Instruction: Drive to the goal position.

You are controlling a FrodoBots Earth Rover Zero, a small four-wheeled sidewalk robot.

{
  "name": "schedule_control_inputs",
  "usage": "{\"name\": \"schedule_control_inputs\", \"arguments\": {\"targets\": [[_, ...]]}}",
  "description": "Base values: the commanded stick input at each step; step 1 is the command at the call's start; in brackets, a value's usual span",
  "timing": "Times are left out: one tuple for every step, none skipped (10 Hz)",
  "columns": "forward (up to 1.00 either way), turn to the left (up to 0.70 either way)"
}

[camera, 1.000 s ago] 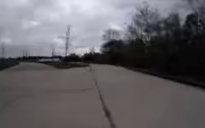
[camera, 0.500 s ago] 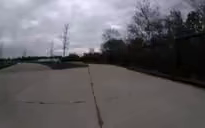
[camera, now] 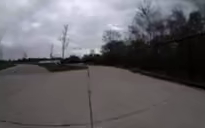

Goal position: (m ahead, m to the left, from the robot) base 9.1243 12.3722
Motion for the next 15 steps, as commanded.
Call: {"name": "schedule_control_inputs", "arguments": {"targets": [[1.00,0.00],[1.00,0.00],[1.00,0.00],[1.00,0.00],[1.00,0.00],[1.00,0.00],[1.00,0.00],[1.00,0.00],[1.00,0.00],[1.00,0.00],[1.00,0.00],[1.00,0.00],[1.00,0.00],[1.00,0.00],[1.00,0.00]]}}
